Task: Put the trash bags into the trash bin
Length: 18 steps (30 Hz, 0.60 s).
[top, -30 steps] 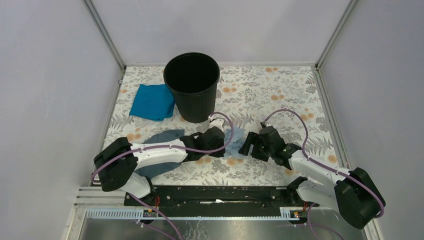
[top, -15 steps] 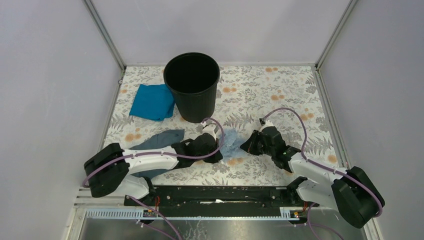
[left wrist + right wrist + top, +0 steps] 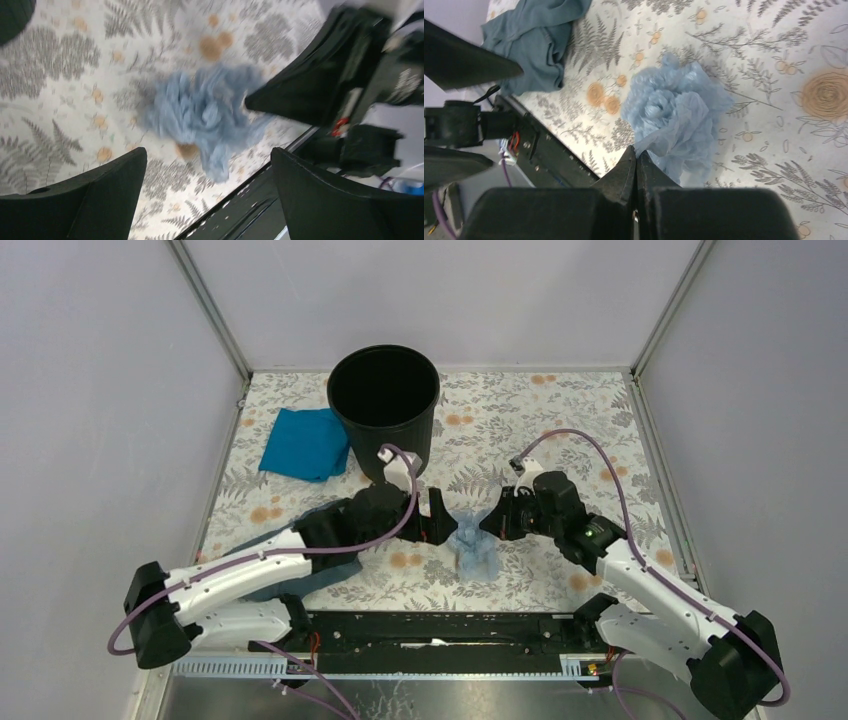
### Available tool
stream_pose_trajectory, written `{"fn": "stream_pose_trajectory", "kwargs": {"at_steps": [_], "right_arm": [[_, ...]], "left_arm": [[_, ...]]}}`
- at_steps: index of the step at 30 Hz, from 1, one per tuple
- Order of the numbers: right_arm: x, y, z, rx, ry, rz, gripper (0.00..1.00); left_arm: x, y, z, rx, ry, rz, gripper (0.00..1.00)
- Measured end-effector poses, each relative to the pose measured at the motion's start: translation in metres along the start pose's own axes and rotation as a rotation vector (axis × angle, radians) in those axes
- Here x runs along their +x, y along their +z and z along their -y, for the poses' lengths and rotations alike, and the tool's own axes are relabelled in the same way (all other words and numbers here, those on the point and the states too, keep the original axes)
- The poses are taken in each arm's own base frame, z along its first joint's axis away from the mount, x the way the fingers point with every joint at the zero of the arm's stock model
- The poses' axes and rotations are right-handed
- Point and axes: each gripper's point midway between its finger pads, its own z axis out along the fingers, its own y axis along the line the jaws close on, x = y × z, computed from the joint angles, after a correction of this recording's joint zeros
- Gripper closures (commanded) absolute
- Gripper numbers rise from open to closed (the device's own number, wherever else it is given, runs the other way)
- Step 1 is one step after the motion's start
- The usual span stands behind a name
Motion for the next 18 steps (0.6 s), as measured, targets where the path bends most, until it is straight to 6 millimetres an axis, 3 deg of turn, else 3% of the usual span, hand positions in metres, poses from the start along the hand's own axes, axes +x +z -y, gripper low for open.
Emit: {"fn": "stream_pose_trajectory", "kwargs": {"at_steps": [2, 5, 9, 14, 18], "right_arm": [[0.0, -0.004, -0.008, -0.028, -0.009, -0.021, 1.0], [-0.007, -0.009, -0.017, -0.048, -0.009, -0.022, 1.0], [-0.019, -0.012, -0.027, -0.052, 0.059, 0.002, 1.0], [-0.026, -0.006, -0.035, -0.061, 0.23, 0.007, 1.0], [-0.027, 0.005, -0.037, -0.059, 0.344, -0.008, 0.99]], "left_arm": [[-0.025, -0.007, 0.015, 0.036, -0.003, 0.054, 0.02], [-0.042, -0.004, 0.02, 0.059, -0.018, 0.078, 0.04], [-0.03, 0.009, 0.018, 0.096, -0.034, 0.024, 0.01], [0.003, 0.008, 0.04, 0.298, -0.022, -0.061, 0.01], [0.009, 0.007, 0.062, 0.398, 0.019, -0.066, 0.06]]}}
